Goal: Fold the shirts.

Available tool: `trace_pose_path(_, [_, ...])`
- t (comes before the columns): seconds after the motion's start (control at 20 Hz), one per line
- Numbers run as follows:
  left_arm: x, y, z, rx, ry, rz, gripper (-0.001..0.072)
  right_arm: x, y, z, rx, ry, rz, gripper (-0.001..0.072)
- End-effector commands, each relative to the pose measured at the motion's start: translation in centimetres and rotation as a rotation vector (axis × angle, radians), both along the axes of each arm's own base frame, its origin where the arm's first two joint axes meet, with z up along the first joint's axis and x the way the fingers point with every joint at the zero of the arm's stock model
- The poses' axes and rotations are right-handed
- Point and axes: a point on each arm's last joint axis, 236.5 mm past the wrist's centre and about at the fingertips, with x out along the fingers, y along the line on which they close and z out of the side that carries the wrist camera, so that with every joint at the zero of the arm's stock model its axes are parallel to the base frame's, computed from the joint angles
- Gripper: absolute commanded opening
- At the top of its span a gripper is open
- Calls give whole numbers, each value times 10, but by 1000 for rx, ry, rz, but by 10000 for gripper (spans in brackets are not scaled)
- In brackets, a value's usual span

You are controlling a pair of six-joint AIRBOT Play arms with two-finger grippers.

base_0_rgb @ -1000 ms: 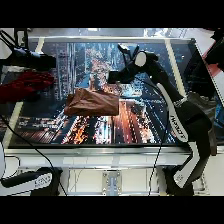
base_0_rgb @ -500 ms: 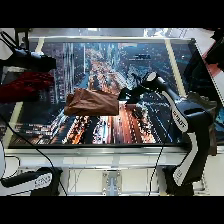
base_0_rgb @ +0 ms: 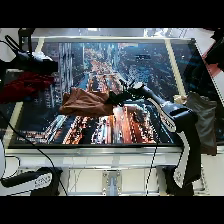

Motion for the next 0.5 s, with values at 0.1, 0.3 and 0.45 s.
trace_pose_path(0.1, [-2, 0, -3, 14, 9, -18, 13, 29, -14, 59, 38, -177, -40, 18])
trace_pose_path(0.3, [-2, 0, -3, 16, 8, -21, 13, 92, -128, 141, -61, -386, -255, 18])
trace_pose_path(0.45, [-2, 0, -3, 16, 8, -21, 13, 113, -253, 199, -147, -473, -474, 18])
